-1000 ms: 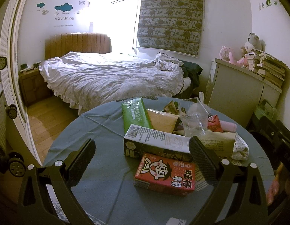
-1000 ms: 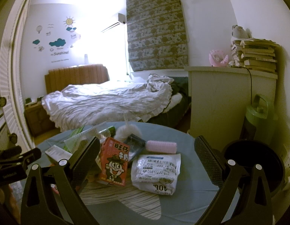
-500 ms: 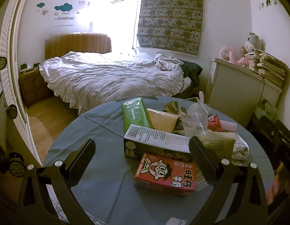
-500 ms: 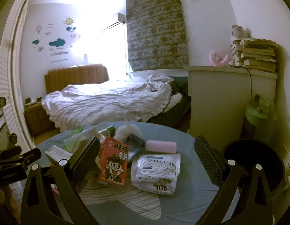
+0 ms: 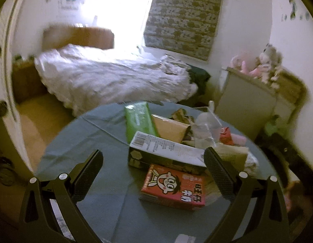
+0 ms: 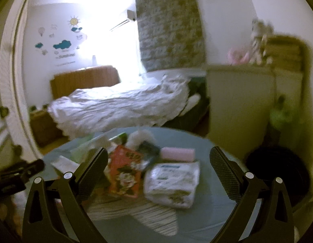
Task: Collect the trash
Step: 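Grasp the white milk carton with the left tool while the right grasps the clear plastic tray, then carry both items to the black bin and open both tools to drop them, then grasp the green drink packet with the left tool while the right grasps the white fluffy item, then carry both items over the black bin and open both tools to release, then grasp the red Wangzai milk box with the left tool while the right grasps the white printed wrapper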
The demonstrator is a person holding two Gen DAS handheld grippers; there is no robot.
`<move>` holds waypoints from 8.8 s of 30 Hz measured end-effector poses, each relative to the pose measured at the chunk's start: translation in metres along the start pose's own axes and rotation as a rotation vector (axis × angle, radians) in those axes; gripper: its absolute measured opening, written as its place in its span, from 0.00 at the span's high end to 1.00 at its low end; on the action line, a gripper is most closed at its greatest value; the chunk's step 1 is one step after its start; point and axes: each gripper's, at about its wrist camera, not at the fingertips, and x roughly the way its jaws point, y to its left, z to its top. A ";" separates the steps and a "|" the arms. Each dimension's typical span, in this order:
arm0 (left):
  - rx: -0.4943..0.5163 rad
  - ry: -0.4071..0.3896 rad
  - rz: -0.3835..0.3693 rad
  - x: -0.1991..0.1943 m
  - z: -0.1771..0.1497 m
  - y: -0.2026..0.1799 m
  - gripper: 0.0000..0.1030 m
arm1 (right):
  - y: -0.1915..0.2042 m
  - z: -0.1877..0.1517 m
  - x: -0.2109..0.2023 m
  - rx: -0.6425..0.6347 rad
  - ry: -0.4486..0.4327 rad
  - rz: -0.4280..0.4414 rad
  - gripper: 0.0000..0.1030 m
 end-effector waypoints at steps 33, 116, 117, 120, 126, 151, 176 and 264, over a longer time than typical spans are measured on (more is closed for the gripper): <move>0.665 0.428 -0.494 0.100 0.043 0.002 0.07 | 0.046 0.041 0.102 0.098 0.504 0.213 0.97; 0.439 0.637 -0.617 0.187 -0.065 -0.387 0.51 | -0.354 -0.093 -0.029 1.000 0.276 -0.179 0.88; 0.433 0.640 -0.613 0.186 -0.065 -0.384 0.41 | -0.354 -0.093 -0.030 1.000 0.275 -0.183 0.80; 0.407 0.622 -0.606 0.181 -0.061 -0.378 0.22 | -0.353 -0.094 -0.033 1.006 0.265 -0.192 0.62; 0.377 0.591 -0.618 0.164 -0.047 -0.363 0.20 | -0.348 -0.094 -0.036 0.994 0.260 -0.200 0.57; -0.075 0.271 -0.141 0.102 0.076 0.003 0.11 | -0.154 0.028 0.019 0.369 0.302 0.037 0.39; -0.121 0.375 -0.158 0.179 0.073 0.075 0.28 | 0.031 0.067 0.217 0.004 0.563 0.236 0.58; 0.169 0.403 -0.608 0.110 0.028 -0.277 0.10 | -0.326 -0.007 0.018 0.519 0.117 -0.208 0.39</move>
